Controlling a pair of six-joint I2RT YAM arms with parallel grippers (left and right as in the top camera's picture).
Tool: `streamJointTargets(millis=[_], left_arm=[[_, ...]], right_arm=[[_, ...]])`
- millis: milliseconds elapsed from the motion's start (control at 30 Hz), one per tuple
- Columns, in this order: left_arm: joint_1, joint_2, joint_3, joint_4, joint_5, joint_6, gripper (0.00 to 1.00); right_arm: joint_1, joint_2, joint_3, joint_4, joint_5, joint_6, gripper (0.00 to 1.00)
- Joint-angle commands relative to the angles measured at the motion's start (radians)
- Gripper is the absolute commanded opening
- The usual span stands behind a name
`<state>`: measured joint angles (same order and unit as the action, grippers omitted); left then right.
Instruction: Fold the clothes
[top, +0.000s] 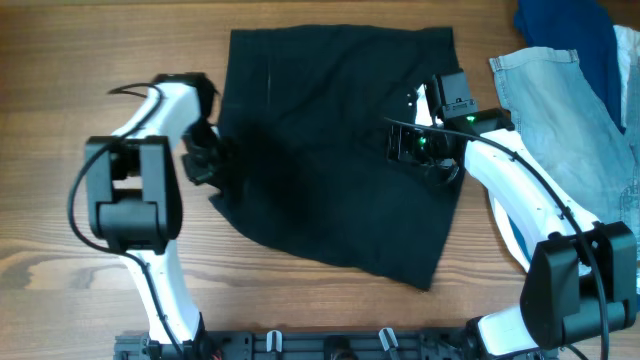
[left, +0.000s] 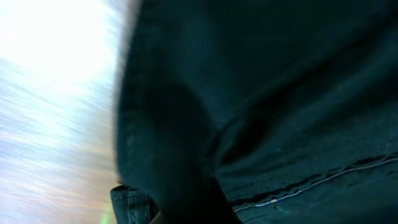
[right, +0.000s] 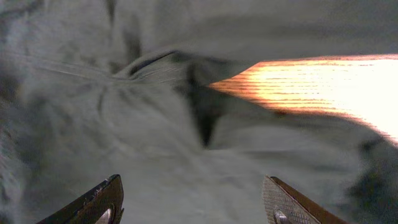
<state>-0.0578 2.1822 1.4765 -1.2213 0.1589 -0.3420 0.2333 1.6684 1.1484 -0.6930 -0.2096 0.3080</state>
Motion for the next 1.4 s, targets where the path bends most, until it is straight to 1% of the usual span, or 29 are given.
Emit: streamJointTargets(millis=[0, 167, 300, 467, 633, 800, 967, 1033, 1067, 1100, 1133, 1167, 1200, 1267, 1300, 1333, 1367], left_arm=[[-0.134, 0.172, -0.151, 0.071, 0.04, -0.079, 0.04], [-0.183, 0.172, -0.202, 0.118, 0.051, -0.133, 0.04], [-0.174, 0.172, -0.237, 0.161, 0.065, -0.161, 0.04], [-0.164, 0.164, -0.245, 0.172, 0.064, -0.173, 0.04], [-0.164, 0.092, -0.261, 0.185, 0.02, -0.22, 0.04], [-0.158, 0.009, -0.297, 0.213, 0.016, -0.233, 0.04], [-0.164, -0.005, -0.308, 0.209, -0.007, -0.237, 0.04], [-0.174, -0.016, -0.308, 0.196, -0.028, -0.217, 0.04], [-0.182, -0.031, -0.308, 0.189, -0.037, -0.214, 0.04], [-0.185, -0.043, -0.308, 0.188, -0.037, -0.212, 0.06], [-0.188, -0.055, -0.308, 0.188, -0.039, -0.212, 0.12], [-0.19, -0.08, -0.308, 0.19, -0.039, -0.212, 0.24], [-0.189, -0.101, -0.307, 0.19, -0.044, -0.213, 0.39], [-0.189, -0.143, -0.307, 0.188, -0.061, -0.213, 0.65], [-0.189, -0.179, -0.307, 0.184, -0.077, -0.212, 0.89], [-0.189, -0.208, -0.307, 0.18, -0.088, -0.212, 0.99], [-0.189, -0.264, -0.307, 0.173, -0.099, -0.212, 1.0]], right_arm=[[0.002, 0.006, 0.016, 0.005, -0.016, -0.016, 0.72], [0.002, 0.006, 0.016, 0.004, -0.016, -0.017, 0.72], [0.002, 0.006, 0.016, 0.005, -0.016, -0.018, 0.72], [0.002, 0.006, 0.016, 0.006, -0.011, -0.021, 0.72], [0.002, 0.006, 0.016, 0.012, -0.013, -0.02, 0.72], [0.002, 0.006, 0.016, 0.007, -0.017, -0.019, 0.73], [0.002, 0.006, 0.016, 0.008, -0.021, -0.019, 0.73], [0.002, 0.005, 0.016, 0.008, -0.032, -0.019, 0.76], [0.002, 0.005, 0.017, 0.007, -0.039, -0.019, 0.83], [0.002, 0.005, 0.017, 0.007, -0.042, -0.018, 0.87], [0.002, 0.005, 0.017, 0.006, -0.048, -0.017, 0.9], [0.002, 0.003, 0.019, 0.002, -0.054, -0.016, 0.94], [0.002, -0.002, 0.023, -0.005, -0.054, -0.011, 0.98], [0.002, -0.017, 0.037, -0.021, -0.053, -0.008, 0.99], [0.002, -0.03, 0.046, -0.032, -0.048, 0.001, 1.0], [0.002, -0.047, 0.057, -0.047, -0.034, 0.015, 0.99], [0.002, -0.086, 0.075, -0.075, -0.008, 0.034, 1.0]])
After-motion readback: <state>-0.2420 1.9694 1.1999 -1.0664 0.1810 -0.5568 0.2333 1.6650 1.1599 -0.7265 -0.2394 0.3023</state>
